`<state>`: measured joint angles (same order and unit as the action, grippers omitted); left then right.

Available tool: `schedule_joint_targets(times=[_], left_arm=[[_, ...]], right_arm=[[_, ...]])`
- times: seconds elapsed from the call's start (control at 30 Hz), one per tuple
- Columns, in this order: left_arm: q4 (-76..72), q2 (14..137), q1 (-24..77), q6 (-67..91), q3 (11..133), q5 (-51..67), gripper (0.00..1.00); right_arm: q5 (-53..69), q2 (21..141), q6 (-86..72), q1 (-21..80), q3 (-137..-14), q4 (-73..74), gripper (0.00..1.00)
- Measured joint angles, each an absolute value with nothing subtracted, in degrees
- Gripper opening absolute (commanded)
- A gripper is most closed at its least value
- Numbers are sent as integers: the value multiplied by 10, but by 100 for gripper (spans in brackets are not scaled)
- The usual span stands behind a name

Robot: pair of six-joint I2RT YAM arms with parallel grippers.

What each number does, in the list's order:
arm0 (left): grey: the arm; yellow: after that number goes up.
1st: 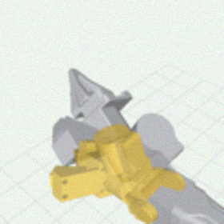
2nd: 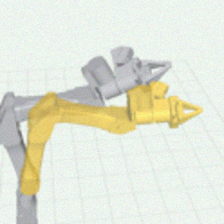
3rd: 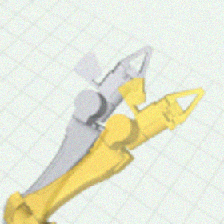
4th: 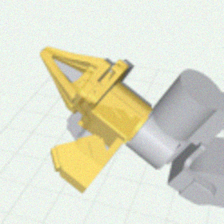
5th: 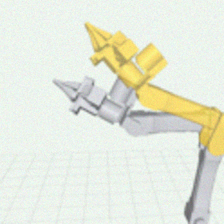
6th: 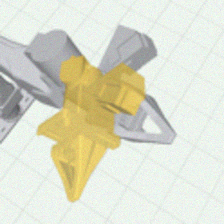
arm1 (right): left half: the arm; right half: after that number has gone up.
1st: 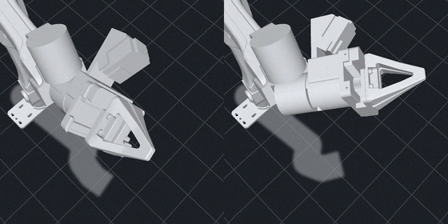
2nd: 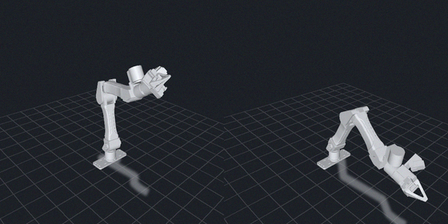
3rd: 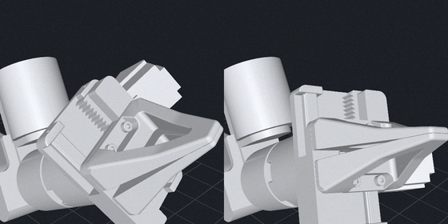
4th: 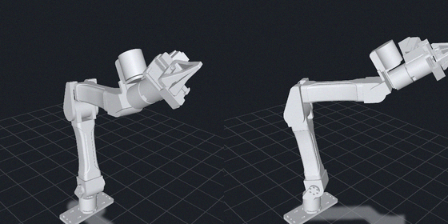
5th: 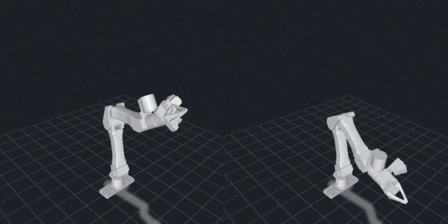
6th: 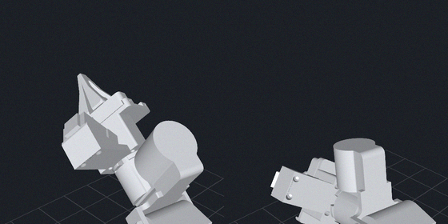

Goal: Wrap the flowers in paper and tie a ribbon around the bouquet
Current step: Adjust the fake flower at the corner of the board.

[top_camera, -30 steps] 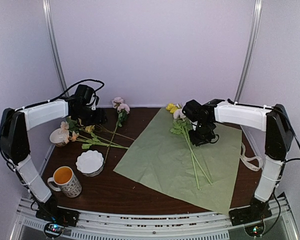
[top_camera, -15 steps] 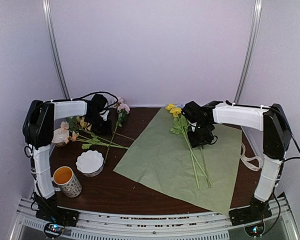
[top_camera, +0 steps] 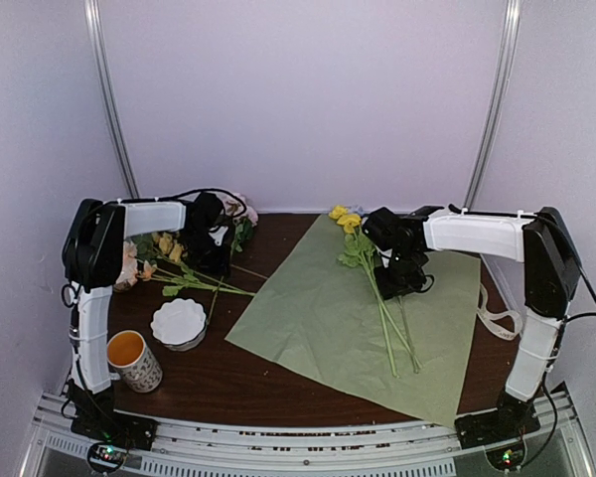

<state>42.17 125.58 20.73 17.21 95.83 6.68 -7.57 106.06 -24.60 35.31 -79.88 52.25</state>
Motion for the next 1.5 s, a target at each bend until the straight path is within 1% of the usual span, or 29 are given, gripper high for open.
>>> schedule_joint_targets(times=[0.2,0.23,0.33,0.37,0.47,0.53,0.6,0.7,0.93,1.07,1.2,1.37,1.5], left_arm=[[416,1232,207,179,949,68,37],[415,1222,207,183,945,71,40],[401,1187,208,202,936,84,60],[391,1178,209,210,936,89,64],[391,1180,213,214,962,87,69],[412,1212,216,204,1015,73,72],[434,1258,219,193,1080,48,72],[455,1310,220,181,1132,15,70],[489,1328,216,172,1114,-16,61],[467,1292,203,175,1036,-17,60],[448,1246,185,176,989,-15,61],[423,1215,168,184,1001,-27,69],[418,1219,150,205,1005,-30,70]], right_arm=[[-76,1050,-244,353,-795,522,45],[-76,1048,-244,353,-795,522,45],[-76,1043,-244,353,-794,522,45],[-76,1042,-244,353,-794,521,45],[-76,1042,-244,354,-794,521,45],[-76,1042,-244,354,-794,521,45],[-76,1042,-243,354,-792,519,45],[-76,1039,-241,357,-787,520,45],[-78,1026,-238,357,-779,521,45],[-79,1023,-237,357,-777,521,45],[-79,1023,-237,358,-776,521,45],[-79,1023,-237,359,-776,521,45],[-79,1023,-237,361,-775,520,45]])
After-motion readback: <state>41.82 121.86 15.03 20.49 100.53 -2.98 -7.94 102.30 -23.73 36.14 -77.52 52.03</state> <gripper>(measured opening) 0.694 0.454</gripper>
